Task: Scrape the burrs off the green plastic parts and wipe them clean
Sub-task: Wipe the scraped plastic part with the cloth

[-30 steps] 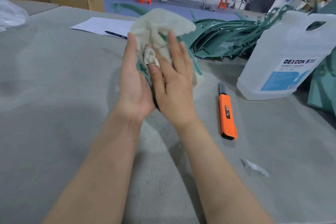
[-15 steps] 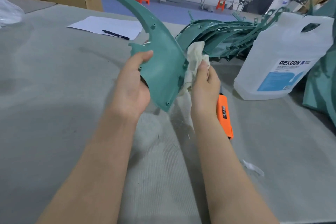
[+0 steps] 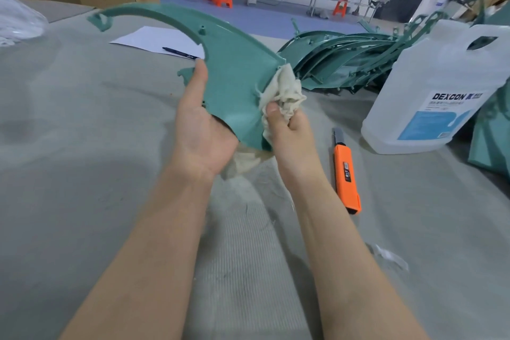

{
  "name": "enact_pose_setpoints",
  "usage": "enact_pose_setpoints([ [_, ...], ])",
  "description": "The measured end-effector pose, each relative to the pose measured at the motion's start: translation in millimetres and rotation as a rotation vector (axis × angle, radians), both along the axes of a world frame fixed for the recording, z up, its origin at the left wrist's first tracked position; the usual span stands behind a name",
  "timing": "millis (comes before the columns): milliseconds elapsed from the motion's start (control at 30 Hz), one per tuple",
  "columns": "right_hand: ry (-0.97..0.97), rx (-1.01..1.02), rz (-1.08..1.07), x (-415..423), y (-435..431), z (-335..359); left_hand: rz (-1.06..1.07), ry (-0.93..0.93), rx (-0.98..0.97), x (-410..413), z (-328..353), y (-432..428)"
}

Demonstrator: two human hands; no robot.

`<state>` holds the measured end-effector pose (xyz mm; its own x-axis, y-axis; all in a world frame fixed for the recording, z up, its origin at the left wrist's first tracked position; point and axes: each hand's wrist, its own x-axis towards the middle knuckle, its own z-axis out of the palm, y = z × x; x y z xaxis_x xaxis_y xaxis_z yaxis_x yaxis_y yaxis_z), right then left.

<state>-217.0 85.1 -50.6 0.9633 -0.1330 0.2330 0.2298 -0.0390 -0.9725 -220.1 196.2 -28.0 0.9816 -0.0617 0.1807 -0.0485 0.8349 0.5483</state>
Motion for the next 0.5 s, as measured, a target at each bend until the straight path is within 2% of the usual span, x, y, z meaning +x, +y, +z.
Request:
enact_pose_setpoints([
  [167, 0.030, -0.029, -0.222, 5.7, -11.4, -0.1, -0.103, -0.001, 0.181, -1.2, -0.6, -1.9],
  [233, 0.001, 0.026, -0.272, 8.4, -16.9, 2.6, -0.147, -0.012, 0.244, -2.6, -1.5, -3.1],
  [333, -0.067, 0.185, -0.208, 7.6, -25.5, 9.9, -0.184, -0.022, 0.301, -3.1, -4.2, -4.2],
  [500, -0.094, 0.171, -0.121, 5.3, -31.8, 10.9, -0.203, 0.010, 0.292, 0.0, -5.6, 4.8],
])
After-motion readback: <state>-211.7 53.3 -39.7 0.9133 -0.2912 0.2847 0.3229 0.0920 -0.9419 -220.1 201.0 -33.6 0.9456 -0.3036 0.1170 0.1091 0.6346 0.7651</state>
